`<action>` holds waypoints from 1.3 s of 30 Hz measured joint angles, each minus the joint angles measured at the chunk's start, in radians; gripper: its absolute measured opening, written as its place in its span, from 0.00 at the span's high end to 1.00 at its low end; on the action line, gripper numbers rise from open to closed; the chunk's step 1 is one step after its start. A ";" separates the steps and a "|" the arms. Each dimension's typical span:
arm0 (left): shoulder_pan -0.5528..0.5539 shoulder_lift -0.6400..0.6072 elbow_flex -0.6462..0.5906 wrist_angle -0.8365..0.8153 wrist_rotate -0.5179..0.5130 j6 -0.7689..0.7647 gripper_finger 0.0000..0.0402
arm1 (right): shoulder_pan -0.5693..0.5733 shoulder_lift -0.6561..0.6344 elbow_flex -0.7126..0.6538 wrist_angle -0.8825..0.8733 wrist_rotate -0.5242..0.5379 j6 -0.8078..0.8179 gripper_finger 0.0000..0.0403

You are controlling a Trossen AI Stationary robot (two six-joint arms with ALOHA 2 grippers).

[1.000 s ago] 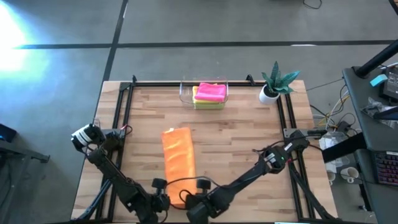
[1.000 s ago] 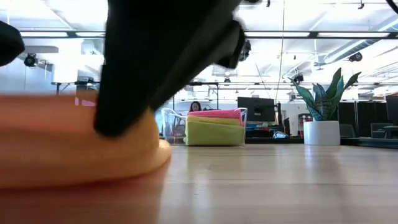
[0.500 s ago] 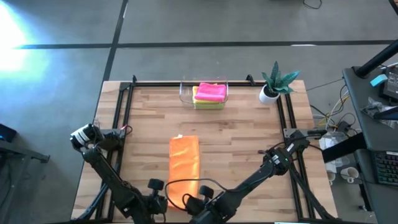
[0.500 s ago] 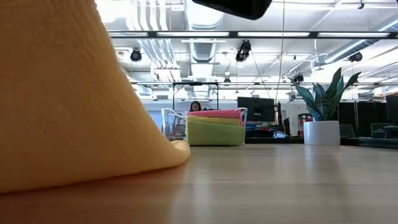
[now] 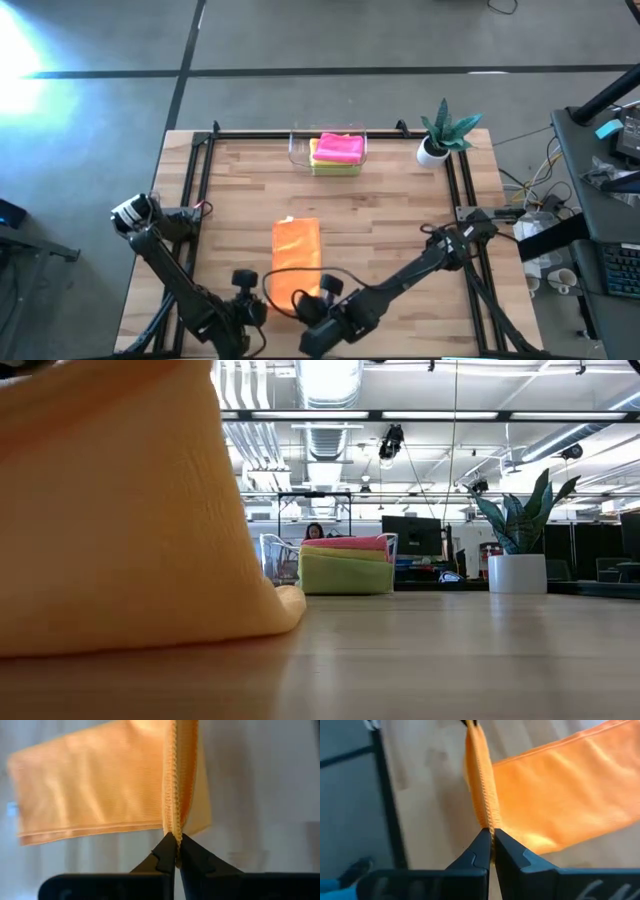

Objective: Fold microfiber towels
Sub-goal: Fold the orange towel on the table

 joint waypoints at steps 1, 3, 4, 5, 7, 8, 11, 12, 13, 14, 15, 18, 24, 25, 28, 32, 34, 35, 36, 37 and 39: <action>0.007 -0.007 -0.002 -0.017 -0.014 0.000 1.00 | -0.010 -0.003 0.000 -0.013 0.000 -0.016 0.98; 0.028 -0.021 -0.007 -0.039 -0.030 0.000 1.00 | -0.033 -0.007 0.000 -0.034 0.002 -0.044 0.98; 0.040 -0.027 -0.010 -0.043 -0.042 0.001 1.00 | -0.043 -0.009 0.000 -0.056 0.002 -0.049 0.98; 0.053 -0.032 -0.015 -0.048 -0.049 0.001 1.00 | -0.057 -0.009 0.000 -0.077 0.003 -0.050 0.98; 0.087 -0.036 -0.026 -0.077 -0.064 0.001 1.00 | -0.080 -0.009 0.000 -0.124 0.010 -0.042 0.98; 0.106 -0.036 -0.034 -0.086 -0.069 0.001 1.00 | -0.093 -0.009 -0.001 -0.157 0.026 -0.034 0.98; 0.168 -0.036 -0.061 -0.104 -0.073 0.010 1.00 | -0.131 -0.010 -0.002 -0.232 0.091 -0.014 0.98; 0.188 -0.036 -0.068 -0.104 -0.075 0.022 1.00 | -0.146 -0.011 -0.002 -0.252 0.100 -0.014 0.98; 0.210 -0.036 -0.073 -0.102 -0.076 0.029 1.00 | -0.160 -0.013 -0.002 -0.269 0.101 -0.022 0.98; 0.231 -0.036 -0.078 -0.105 -0.079 0.030 1.00 | -0.174 -0.013 -0.002 -0.278 0.100 -0.050 0.98; 0.252 -0.036 -0.082 -0.112 -0.080 0.030 1.00 | -0.186 -0.013 -0.005 -0.281 0.101 -0.080 0.98; 0.309 -0.036 -0.088 -0.142 -0.085 0.037 1.00 | -0.222 -0.013 -0.011 -0.291 0.101 -0.164 0.98; 0.384 -0.042 -0.119 -0.150 -0.087 0.110 1.00 | -0.283 -0.012 -0.026 -0.289 0.101 -0.264 0.98; 0.395 -0.042 -0.125 -0.148 -0.091 0.113 1.00 | -0.292 -0.012 -0.033 -0.289 0.101 -0.277 0.98; 0.429 -0.042 -0.134 -0.149 -0.094 0.133 1.00 | -0.316 -0.012 -0.057 -0.285 0.100 -0.295 0.98; 0.471 -0.042 -0.135 -0.144 -0.112 0.173 1.00 | -0.342 -0.011 -0.091 -0.284 0.092 -0.314 0.98; 0.492 -0.042 -0.135 -0.146 -0.112 0.192 1.00 | -0.356 -0.011 -0.102 -0.277 0.093 -0.324 0.98; 0.502 -0.042 -0.136 -0.147 -0.112 0.201 1.00 | -0.363 -0.012 -0.107 -0.266 0.093 -0.332 0.98; 0.510 -0.042 -0.138 -0.148 -0.109 0.211 1.00 | -0.369 -0.012 -0.113 -0.253 0.093 -0.341 0.98; 0.517 -0.042 -0.142 -0.148 -0.108 0.215 1.00 | -0.376 -0.012 -0.120 -0.242 0.093 -0.352 0.98; 0.530 -0.042 -0.154 -0.145 -0.108 0.219 1.00 | -0.386 -0.012 -0.132 -0.226 0.091 -0.363 0.98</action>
